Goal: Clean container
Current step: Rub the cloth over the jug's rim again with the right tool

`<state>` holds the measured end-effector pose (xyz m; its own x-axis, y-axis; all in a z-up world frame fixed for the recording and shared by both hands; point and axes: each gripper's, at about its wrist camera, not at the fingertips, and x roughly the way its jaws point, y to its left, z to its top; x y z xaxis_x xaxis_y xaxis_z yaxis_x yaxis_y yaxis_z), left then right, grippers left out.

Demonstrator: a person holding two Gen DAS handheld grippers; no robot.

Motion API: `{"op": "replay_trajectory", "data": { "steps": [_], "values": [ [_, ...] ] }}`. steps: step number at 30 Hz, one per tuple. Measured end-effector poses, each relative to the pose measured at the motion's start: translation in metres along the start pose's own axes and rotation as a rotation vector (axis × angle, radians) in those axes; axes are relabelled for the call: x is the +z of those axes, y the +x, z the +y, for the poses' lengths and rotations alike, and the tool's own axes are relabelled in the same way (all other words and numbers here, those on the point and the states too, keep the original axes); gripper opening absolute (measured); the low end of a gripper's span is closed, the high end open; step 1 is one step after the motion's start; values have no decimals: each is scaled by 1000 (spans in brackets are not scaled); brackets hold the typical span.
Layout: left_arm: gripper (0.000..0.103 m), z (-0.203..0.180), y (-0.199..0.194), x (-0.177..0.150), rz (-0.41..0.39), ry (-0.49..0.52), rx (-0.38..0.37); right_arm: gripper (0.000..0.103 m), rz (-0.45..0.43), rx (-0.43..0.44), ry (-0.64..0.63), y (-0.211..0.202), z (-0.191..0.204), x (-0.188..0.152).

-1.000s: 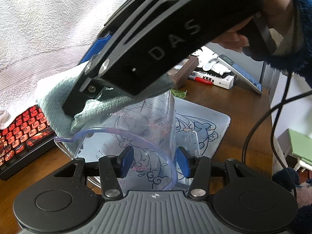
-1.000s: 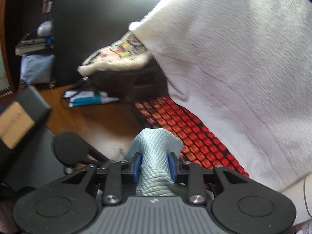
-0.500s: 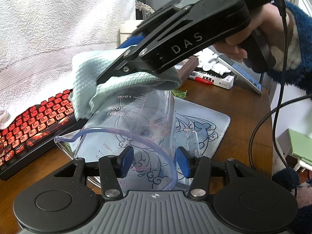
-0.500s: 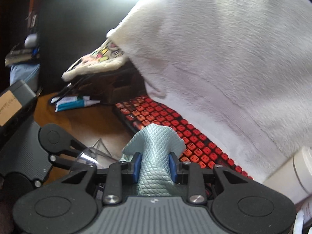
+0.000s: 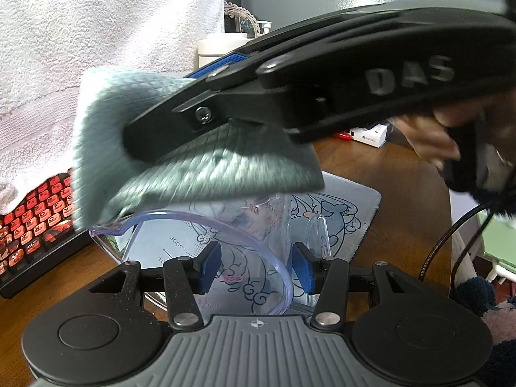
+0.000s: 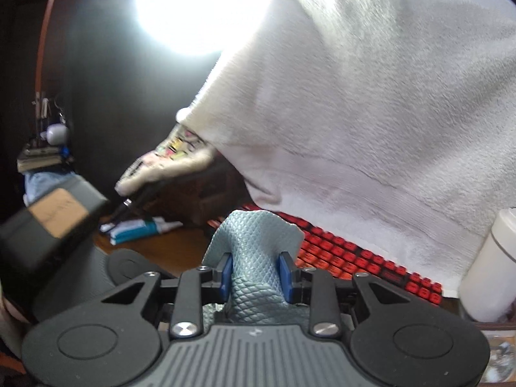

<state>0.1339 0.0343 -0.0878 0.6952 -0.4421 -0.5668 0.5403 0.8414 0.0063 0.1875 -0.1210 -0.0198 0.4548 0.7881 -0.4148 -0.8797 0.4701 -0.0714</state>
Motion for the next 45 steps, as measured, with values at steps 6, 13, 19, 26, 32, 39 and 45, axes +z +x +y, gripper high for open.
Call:
{"op": "replay_trajectory", "data": {
  "steps": [6,13,19,26,32,39,45],
  "values": [
    [49,0,0,0,0,-1,0,28,-69,-42,-10,-6,11,-10],
    [49,-2,0,0,0,-1,0,28,-111,-106,145,-13,-24,-26],
    [49,-4,-1,0,0,1,1,30,-160,-113,235,-21,-35,-36],
    [49,-2,-1,0,0,0,0,39,-223,-151,202,-29,-27,-36],
    [49,-2,0,0,0,0,0,32,-234,-165,182,-33,-21,-38],
    [49,-2,-1,0,0,0,1,16,-188,-166,162,-26,-13,-36],
    [49,-2,0,0,0,2,2,13,-191,-92,250,-26,-17,-39]
  ]
}}
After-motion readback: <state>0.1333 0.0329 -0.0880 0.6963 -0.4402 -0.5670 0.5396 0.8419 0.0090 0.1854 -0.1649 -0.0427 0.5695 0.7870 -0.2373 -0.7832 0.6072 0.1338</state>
